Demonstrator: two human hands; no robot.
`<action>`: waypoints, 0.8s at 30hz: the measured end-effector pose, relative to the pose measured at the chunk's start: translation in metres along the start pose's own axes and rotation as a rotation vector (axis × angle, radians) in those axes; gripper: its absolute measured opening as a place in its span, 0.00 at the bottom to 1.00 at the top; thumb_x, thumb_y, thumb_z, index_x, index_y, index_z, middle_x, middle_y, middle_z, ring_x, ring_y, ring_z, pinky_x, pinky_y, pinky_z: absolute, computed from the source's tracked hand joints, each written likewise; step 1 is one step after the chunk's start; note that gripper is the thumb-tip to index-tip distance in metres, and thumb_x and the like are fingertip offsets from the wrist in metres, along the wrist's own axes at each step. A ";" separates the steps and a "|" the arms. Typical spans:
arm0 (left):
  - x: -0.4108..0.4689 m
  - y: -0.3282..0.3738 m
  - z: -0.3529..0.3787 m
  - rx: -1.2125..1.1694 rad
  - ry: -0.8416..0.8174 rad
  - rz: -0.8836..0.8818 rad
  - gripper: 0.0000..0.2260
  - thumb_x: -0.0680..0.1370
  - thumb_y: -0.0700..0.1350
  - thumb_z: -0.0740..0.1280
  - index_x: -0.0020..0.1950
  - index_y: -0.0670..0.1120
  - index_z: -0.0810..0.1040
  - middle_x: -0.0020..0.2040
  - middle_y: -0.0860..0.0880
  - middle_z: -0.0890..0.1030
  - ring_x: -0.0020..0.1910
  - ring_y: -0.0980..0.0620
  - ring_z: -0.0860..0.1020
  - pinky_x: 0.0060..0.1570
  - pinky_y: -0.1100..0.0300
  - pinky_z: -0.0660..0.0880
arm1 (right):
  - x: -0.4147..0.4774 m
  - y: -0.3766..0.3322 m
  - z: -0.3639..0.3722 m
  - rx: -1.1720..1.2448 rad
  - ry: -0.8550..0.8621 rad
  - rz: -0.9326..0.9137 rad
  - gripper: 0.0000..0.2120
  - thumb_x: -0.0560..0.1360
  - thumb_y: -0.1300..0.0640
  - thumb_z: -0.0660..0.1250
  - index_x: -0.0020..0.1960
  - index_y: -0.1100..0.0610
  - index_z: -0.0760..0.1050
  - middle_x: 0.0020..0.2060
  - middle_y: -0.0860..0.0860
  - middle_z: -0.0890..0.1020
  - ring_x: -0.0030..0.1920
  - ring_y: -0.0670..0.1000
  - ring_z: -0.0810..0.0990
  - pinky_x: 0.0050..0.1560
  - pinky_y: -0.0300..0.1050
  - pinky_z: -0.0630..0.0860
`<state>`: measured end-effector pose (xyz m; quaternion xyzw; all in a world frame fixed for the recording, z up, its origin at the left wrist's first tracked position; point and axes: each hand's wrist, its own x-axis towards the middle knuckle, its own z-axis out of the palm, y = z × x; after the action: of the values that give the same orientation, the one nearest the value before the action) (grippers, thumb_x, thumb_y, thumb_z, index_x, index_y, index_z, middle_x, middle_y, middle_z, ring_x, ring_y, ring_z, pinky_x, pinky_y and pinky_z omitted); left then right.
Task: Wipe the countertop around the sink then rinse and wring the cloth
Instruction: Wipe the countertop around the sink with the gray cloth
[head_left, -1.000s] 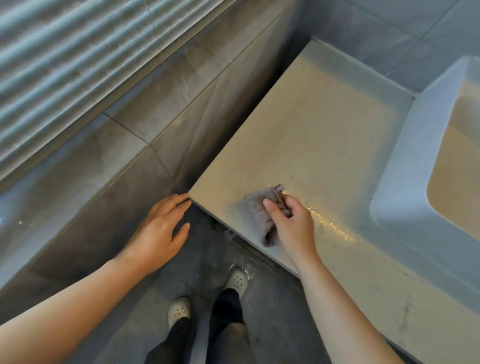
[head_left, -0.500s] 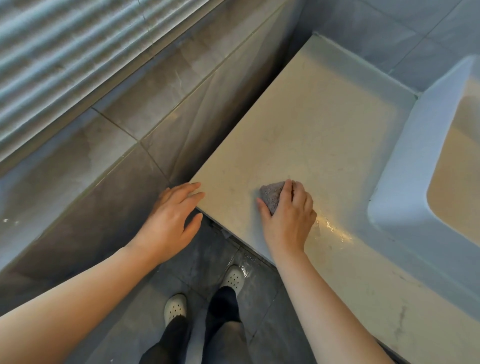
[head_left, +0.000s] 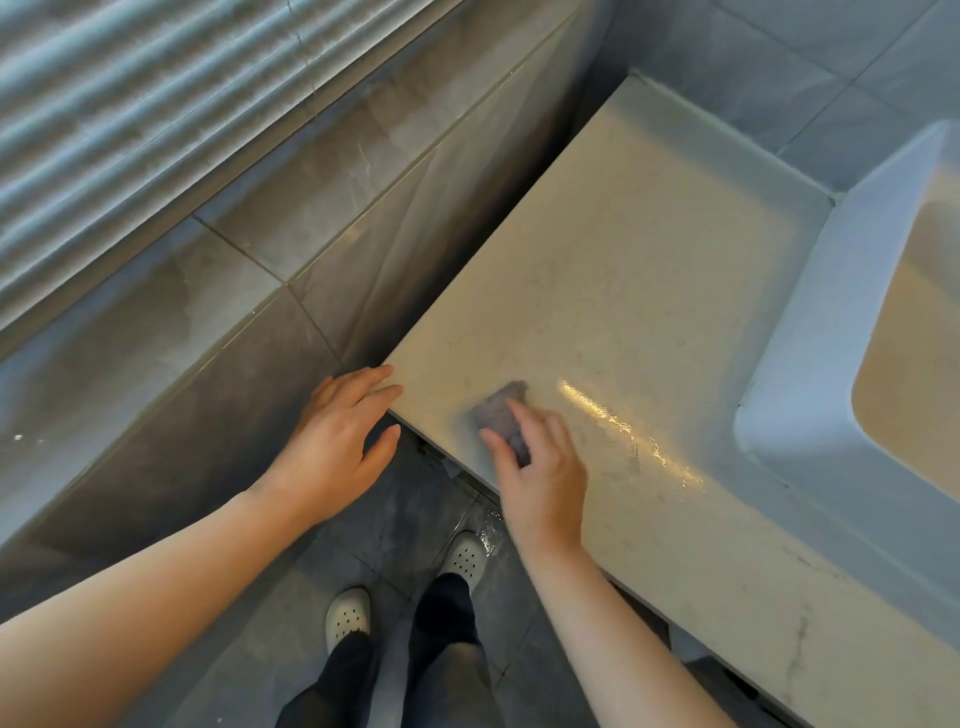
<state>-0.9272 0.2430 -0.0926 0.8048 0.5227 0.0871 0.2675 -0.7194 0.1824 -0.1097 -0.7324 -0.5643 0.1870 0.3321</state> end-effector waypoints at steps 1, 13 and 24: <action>-0.001 -0.002 0.000 -0.006 -0.002 -0.010 0.24 0.77 0.54 0.56 0.68 0.42 0.73 0.71 0.47 0.68 0.70 0.47 0.66 0.69 0.53 0.61 | -0.010 -0.008 -0.001 0.119 -0.078 0.047 0.16 0.73 0.52 0.72 0.60 0.53 0.78 0.47 0.45 0.79 0.43 0.39 0.76 0.42 0.29 0.73; 0.004 0.012 0.021 0.109 -0.091 0.080 0.27 0.77 0.55 0.55 0.71 0.41 0.69 0.74 0.44 0.64 0.74 0.41 0.57 0.71 0.50 0.56 | -0.004 0.095 -0.125 -0.040 0.501 0.378 0.17 0.76 0.57 0.68 0.64 0.58 0.75 0.57 0.54 0.81 0.57 0.54 0.78 0.59 0.45 0.73; 0.001 0.005 0.020 0.122 -0.130 0.103 0.23 0.77 0.46 0.66 0.71 0.41 0.68 0.75 0.43 0.62 0.75 0.43 0.56 0.72 0.48 0.57 | -0.049 0.057 -0.029 0.015 0.358 0.280 0.19 0.77 0.52 0.65 0.65 0.58 0.74 0.59 0.53 0.79 0.59 0.50 0.74 0.60 0.40 0.71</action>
<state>-0.9142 0.2358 -0.1065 0.8493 0.4665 0.0164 0.2465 -0.6752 0.1194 -0.1341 -0.8225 -0.3876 0.1026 0.4033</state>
